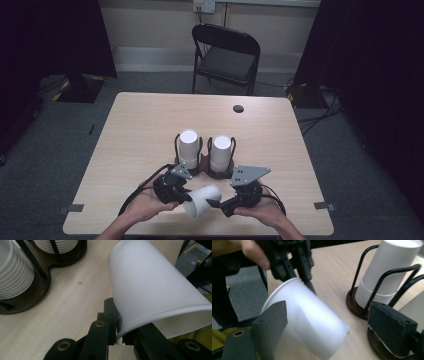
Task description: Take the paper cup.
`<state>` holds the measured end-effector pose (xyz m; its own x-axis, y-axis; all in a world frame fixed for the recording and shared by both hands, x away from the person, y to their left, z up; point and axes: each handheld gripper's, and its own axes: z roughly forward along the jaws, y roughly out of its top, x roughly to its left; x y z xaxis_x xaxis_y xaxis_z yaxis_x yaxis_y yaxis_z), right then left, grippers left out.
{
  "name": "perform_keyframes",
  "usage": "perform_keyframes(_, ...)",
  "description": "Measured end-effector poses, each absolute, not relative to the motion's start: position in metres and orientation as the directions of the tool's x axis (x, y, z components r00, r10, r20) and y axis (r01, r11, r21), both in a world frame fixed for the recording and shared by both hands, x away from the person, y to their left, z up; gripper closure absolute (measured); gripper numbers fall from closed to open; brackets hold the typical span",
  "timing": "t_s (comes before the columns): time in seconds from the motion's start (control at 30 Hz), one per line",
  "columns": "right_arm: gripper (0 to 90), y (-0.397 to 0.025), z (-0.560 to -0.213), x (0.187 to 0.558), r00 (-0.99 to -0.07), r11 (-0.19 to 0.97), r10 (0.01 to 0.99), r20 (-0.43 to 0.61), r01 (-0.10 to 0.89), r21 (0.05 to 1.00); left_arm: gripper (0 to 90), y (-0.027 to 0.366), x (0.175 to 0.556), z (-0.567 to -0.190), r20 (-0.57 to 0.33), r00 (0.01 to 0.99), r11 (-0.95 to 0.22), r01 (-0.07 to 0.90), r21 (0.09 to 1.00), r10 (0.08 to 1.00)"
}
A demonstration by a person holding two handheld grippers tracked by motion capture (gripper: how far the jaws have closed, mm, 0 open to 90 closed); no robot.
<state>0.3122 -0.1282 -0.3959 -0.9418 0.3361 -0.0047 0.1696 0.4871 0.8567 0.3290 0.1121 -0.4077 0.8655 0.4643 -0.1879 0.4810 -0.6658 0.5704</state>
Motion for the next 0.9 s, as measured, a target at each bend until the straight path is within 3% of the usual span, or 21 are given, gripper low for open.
perform_keyframes(0.53,13.4,-0.110,-0.409,0.301,-0.965,0.644,0.211,-0.154,0.018,0.765,85.5,0.108,0.344,-0.398,-0.282,0.847,-0.668,0.530,0.522,0.451)
perform_keyframes(0.9,16.1,-0.103,-0.411,0.297,-0.964,0.655,0.195,-0.180,-0.008,0.756,87.4,0.100,0.346,-0.388,-0.334,0.822,-0.618,0.567,0.544,0.461)
